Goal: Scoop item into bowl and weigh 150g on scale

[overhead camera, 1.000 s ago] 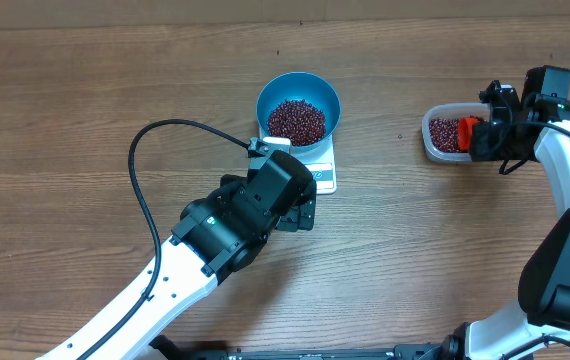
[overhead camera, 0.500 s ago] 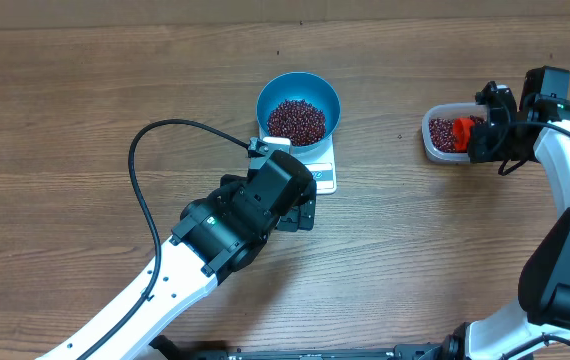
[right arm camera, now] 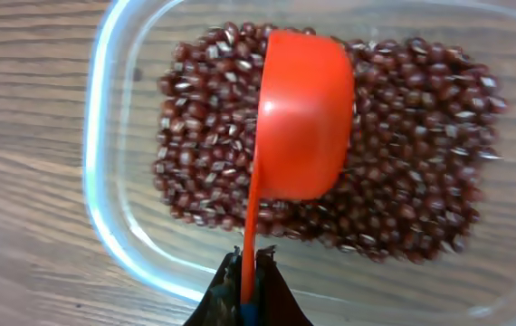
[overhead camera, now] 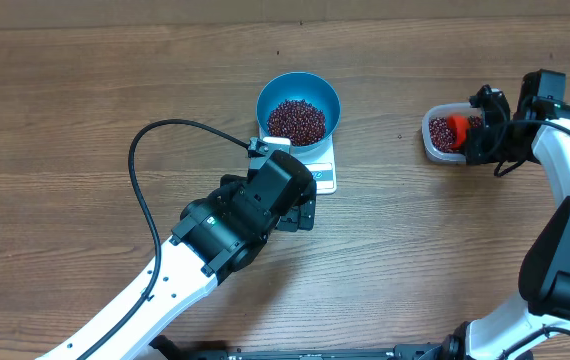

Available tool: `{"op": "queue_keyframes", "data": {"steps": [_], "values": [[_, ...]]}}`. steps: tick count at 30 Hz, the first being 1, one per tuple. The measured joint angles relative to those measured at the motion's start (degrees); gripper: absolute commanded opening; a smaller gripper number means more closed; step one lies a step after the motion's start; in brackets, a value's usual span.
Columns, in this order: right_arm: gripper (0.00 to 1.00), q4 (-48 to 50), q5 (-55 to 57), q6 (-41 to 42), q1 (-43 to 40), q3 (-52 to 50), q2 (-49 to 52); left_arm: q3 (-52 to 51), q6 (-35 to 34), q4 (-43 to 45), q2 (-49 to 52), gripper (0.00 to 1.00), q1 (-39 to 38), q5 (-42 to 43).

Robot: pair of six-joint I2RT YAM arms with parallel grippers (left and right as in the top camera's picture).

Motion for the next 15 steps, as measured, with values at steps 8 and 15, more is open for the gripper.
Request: {"op": "queue_keyframes", "data": {"steps": [8, 15], "values": [[0.04, -0.5, -4.1, -1.3, -0.3, 0.0, 0.6, 0.0, 0.0, 0.0, 0.0, 1.00, 0.0, 0.0], [0.04, -0.9, -5.4, -1.4, -0.3, 0.0, 0.6, 0.0, 0.0, 0.0, 0.0, 1.00, 0.0, 0.0]]}}
